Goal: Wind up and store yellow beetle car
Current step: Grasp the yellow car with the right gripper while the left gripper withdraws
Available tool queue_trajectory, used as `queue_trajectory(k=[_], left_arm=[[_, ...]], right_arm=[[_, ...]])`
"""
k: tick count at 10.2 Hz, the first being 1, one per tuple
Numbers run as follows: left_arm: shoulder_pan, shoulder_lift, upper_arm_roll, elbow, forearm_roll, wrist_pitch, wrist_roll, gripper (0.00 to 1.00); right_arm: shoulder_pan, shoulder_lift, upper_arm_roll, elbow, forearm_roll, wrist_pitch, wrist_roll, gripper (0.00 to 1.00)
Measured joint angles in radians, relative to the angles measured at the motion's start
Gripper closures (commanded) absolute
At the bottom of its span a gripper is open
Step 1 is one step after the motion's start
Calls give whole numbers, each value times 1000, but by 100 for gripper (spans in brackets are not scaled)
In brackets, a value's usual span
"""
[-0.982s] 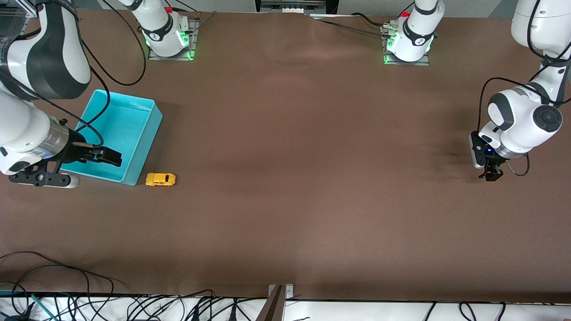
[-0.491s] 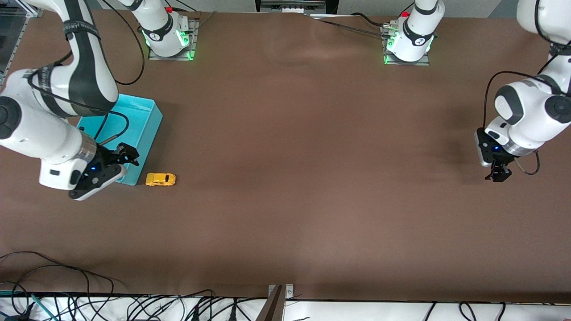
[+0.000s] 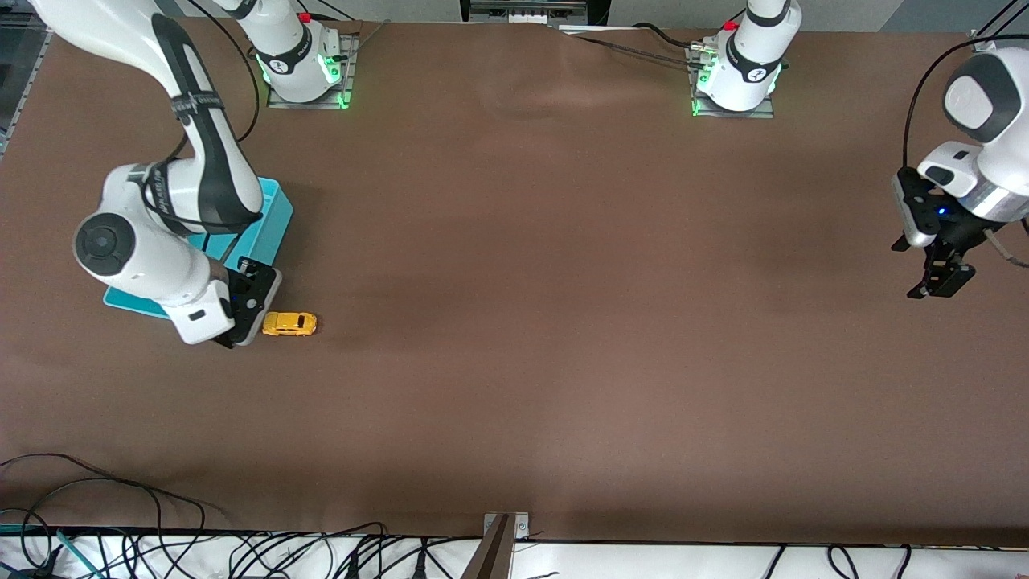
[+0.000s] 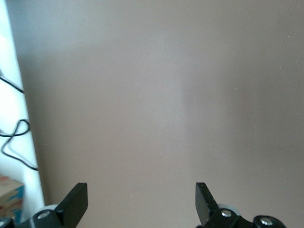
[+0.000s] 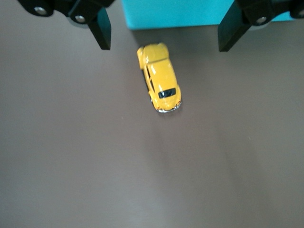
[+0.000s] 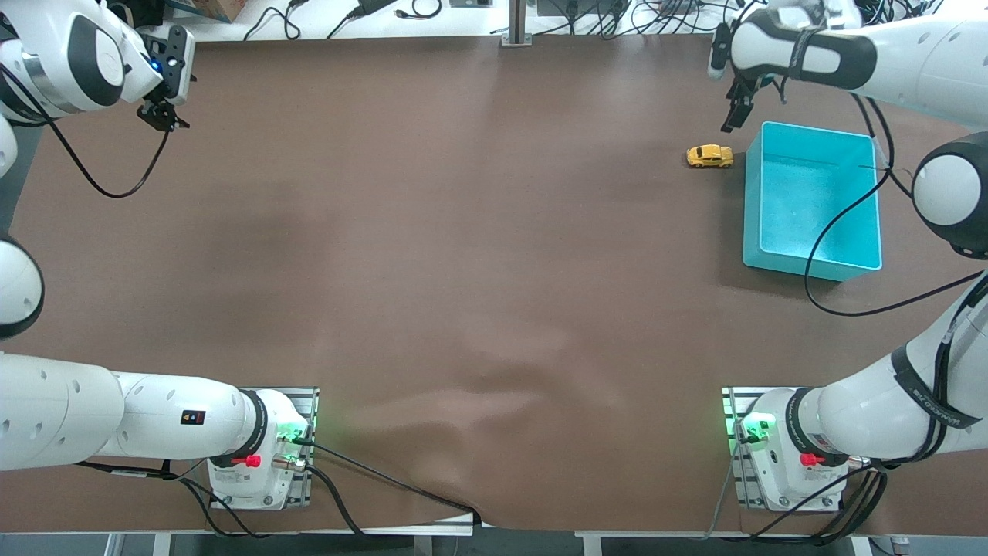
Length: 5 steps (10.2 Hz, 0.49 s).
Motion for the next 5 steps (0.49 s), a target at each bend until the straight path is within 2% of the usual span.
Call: queue_trajectory(k=[2,5], left_arm=[[-14,-61,-3,23,0,-84,-27,0],[-17,-98,-8,136,-2,-292,-322,0]], right_arm=[[0,66,0,-10,0,77,-114,0],[-2,127,-1,-11,0,143,-178,0]])
